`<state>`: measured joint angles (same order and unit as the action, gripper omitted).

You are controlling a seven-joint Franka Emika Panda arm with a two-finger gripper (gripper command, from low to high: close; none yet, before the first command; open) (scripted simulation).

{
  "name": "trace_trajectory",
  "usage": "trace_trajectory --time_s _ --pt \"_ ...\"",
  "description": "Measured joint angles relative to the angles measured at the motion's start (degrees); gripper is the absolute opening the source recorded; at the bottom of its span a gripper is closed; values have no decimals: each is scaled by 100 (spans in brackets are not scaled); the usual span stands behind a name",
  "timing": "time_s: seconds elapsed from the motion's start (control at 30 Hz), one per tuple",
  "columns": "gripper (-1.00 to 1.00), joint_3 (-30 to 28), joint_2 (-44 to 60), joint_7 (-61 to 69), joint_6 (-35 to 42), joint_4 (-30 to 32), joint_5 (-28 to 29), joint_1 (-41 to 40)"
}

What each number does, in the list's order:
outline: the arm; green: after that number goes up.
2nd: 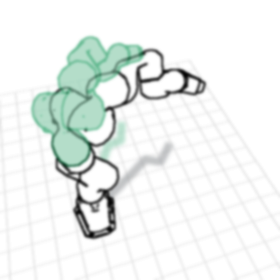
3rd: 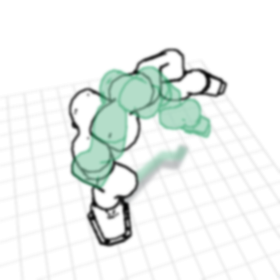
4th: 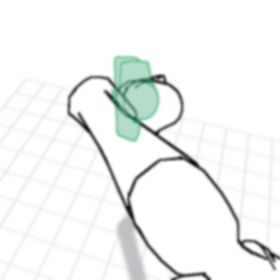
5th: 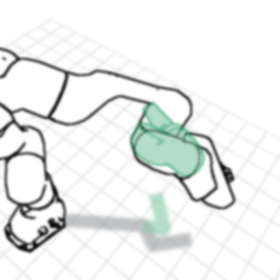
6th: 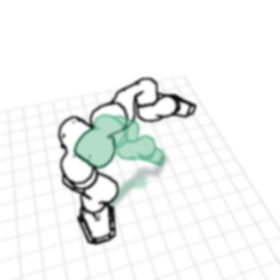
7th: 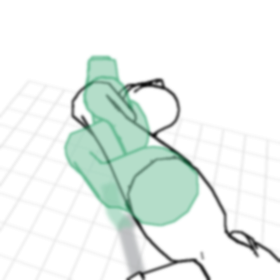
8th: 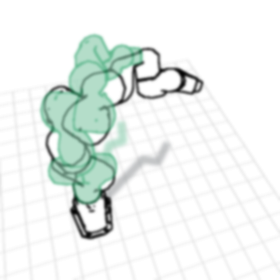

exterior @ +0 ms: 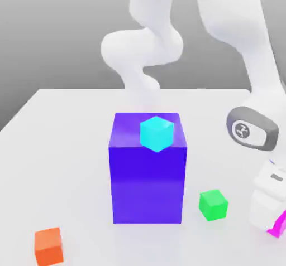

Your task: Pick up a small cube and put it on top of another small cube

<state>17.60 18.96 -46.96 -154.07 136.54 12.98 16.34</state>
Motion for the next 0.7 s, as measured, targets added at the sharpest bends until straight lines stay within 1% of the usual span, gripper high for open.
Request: trace_trajectory --time_s 0.2,0.37,0.4,0.5,0.6,0.63,0.7 --pt "-100 226 -1216 1346 93 1064 -747 -505" --pt "-100 102 -2266 2639 117 2007 -1538 -652" --pt "-100 68 -2345 2786 61 2134 -1603 -652" --pt "-100 11 -1970 2674 -396 2222 -1324 -708" --pt "-100 -181 -1368 2271 -948 2203 -746 -643" --pt "100 -254 -1227 2169 -1075 2196 -602 -597" --pt "100 -254 -1227 2169 -1075 2196 -602 -596"
